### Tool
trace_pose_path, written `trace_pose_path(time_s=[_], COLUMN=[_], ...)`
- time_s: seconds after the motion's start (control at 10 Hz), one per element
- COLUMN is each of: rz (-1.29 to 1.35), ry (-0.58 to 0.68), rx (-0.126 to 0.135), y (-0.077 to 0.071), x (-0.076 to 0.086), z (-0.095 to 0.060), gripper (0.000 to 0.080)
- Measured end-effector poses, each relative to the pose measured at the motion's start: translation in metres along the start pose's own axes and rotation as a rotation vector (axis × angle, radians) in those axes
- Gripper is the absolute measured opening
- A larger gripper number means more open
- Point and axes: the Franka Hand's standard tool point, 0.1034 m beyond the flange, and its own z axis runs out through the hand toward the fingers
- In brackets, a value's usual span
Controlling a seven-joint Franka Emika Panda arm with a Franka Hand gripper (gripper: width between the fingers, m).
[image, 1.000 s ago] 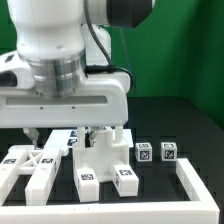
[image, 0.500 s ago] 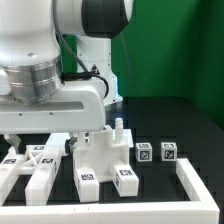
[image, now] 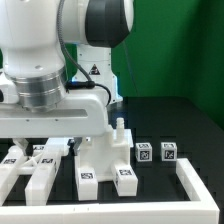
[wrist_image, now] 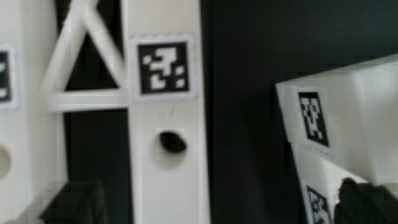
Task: Assemble chair
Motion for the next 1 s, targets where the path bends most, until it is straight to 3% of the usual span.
trace_pose_path(time_s=[0.3,0.5,0.6,0.8,0.9,1.0], rz=[0.044,0.074,0.021,0.009,-0.023,-0.006], ry=[-0.013,-0.001,0.007,0.013,0.026,0.048], rx=[-0.003,-0.004,-0.012,-0.007,0.01,0.011], y=[-0.015,-0.022,-0.013,-0.011,0.005,0.014], x=[-0.004,0.001,0.012,0.016,0.027,0.035], z=[0.005,0.0,-0.012,-0.013,-0.023,-0.028], gripper=[0.0649,0.0649,0.0649,0.0649,0.0649,0.0649])
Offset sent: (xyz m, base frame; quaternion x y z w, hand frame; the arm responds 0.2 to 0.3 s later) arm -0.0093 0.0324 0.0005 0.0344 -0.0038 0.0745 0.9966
